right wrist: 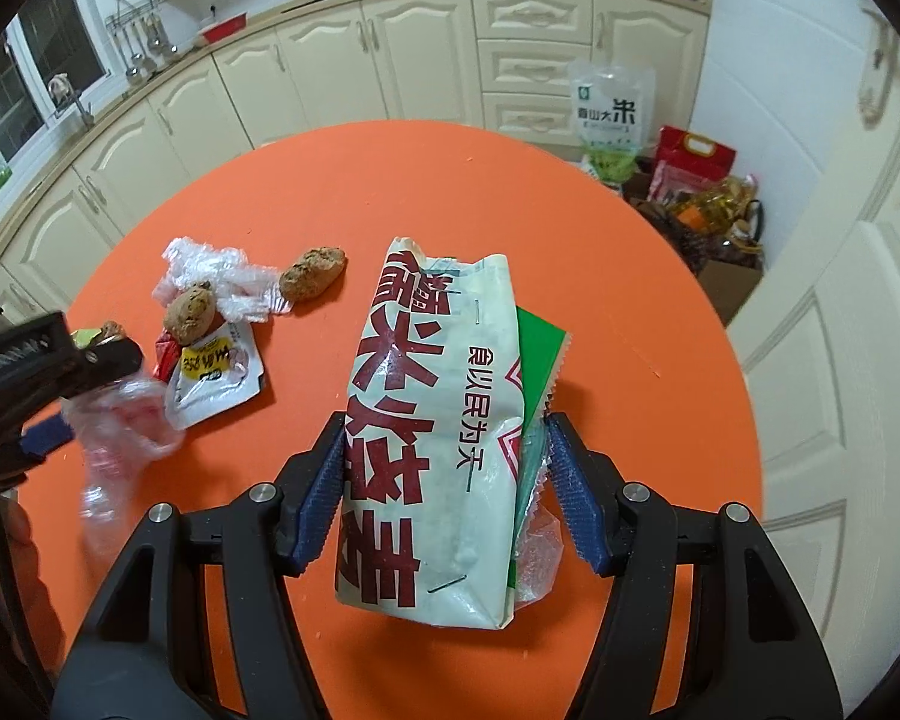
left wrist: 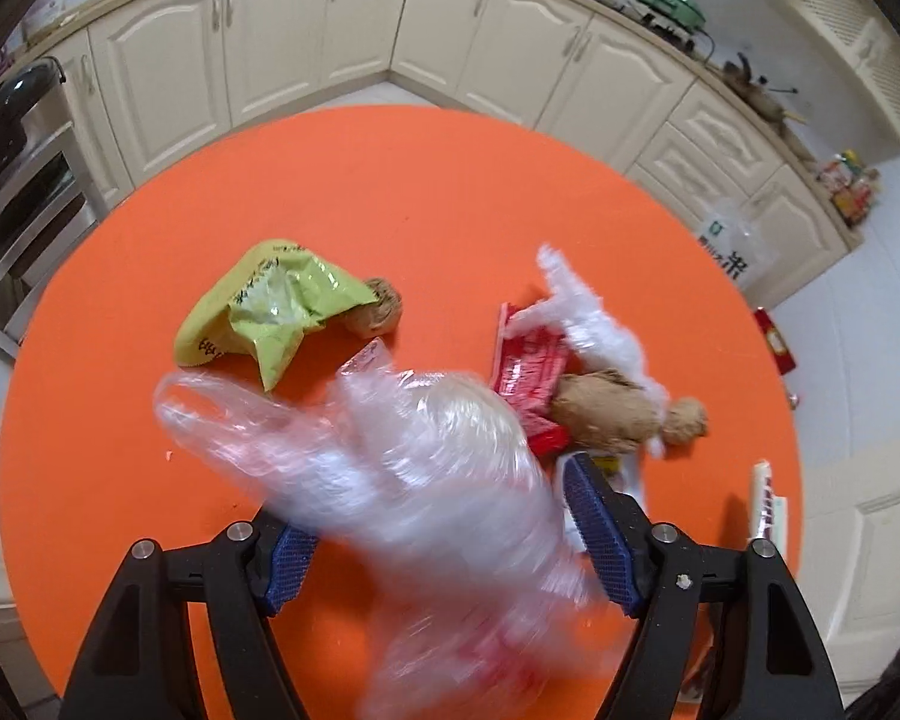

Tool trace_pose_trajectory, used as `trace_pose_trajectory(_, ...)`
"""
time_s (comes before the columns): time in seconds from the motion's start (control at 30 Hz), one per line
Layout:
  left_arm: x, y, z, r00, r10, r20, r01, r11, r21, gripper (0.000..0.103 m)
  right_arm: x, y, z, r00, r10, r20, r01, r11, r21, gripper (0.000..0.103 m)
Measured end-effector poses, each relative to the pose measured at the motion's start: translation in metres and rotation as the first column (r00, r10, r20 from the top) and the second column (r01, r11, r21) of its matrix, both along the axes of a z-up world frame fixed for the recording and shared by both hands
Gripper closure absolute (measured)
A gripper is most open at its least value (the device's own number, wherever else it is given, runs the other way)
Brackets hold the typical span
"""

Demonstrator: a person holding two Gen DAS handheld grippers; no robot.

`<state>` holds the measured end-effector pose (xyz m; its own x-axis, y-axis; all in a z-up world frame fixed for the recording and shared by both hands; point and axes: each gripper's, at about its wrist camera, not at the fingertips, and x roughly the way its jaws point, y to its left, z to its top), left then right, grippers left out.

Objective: Collect trash
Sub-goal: 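Grasp the clear plastic bag bundle with the left gripper while the right holds the snack bag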

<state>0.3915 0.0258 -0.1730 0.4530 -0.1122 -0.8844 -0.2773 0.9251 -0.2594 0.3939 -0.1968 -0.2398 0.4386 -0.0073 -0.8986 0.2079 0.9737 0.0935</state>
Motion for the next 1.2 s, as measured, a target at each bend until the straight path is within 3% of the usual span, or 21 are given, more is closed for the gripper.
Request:
trace_pose_trajectory(0.07, 0.0, 0.0, -0.002, 1.0, -0.023, 0.013, 0.023, 1.0, 0.015, 0.043, 0.002, -0.002, -0.004, 1.0, 0.001, -0.009, -0.001, 1.0, 0.008, 0.042)
trace_pose_trajectory(0.2, -0.008, 0.009, -0.004, 0.995, -0.104, 0.007, 0.104, 0.993, -0.055, 0.046, 0.001, -0.005, -0.01, 1.0, 0.0, -0.017, 0.0, 1.0, 0.023, 0.042)
trace_pose_trajectory(0.3, -0.021, 0.011, -0.005, 0.984, -0.175, -0.001, 0.175, 0.983, -0.062, 0.046, -0.002, -0.004, -0.01, 1.0, -0.002, -0.019, 0.002, 1.0, 0.016, 0.042)
trace_pose_trajectory(0.43, -0.049, 0.007, -0.004, 0.964, -0.266, -0.002, 0.266, 0.964, 0.009, 0.046, -0.008, -0.003, -0.006, 1.0, -0.007, -0.026, 0.007, 1.0, 0.018, 0.042)
trace_pose_trajectory(0.53, -0.074, -0.003, -0.001, 0.939, -0.342, 0.01, 0.34, 0.936, 0.094, 0.046, -0.025, 0.0, 0.0, 0.999, -0.027, -0.023, 0.027, 1.0, 0.007, 0.042)
trace_pose_trajectory(0.63, -0.089, -0.011, -0.003, 0.923, -0.384, 0.005, 0.38, 0.915, 0.133, 0.042, -0.043, 0.007, 0.007, 0.999, -0.034, -0.022, 0.034, 0.999, -0.002, 0.042)
trace_pose_trajectory(0.77, -0.1, -0.019, -0.01, 0.93, -0.369, -0.009, 0.363, 0.91, 0.198, 0.039, -0.07, 0.021, 0.014, 0.999, -0.041, -0.024, 0.041, 0.999, -0.009, 0.042)
trace_pose_trajectory(0.9, -0.105, -0.022, -0.017, 0.929, -0.369, -0.011, 0.365, 0.913, 0.183, 0.039, -0.095, 0.033, 0.021, 0.998, -0.059, -0.029, 0.059, 0.998, -0.011, 0.041)
trace_pose_trajectory(0.97, -0.111, -0.019, -0.015, 0.928, -0.372, 0.025, 0.362, 0.916, 0.174, 0.054, -0.108, 0.037, 0.024, 0.997, -0.074, -0.023, 0.074, 0.997, 0.0, 0.041)
trace_pose_trajectory(1.2, -0.131, -0.019, -0.006, 0.93, -0.362, 0.067, 0.343, 0.918, 0.199, 0.055, -0.135, 0.046, 0.034, 0.994, -0.106, -0.007, 0.106, 0.994, 0.006, 0.041)
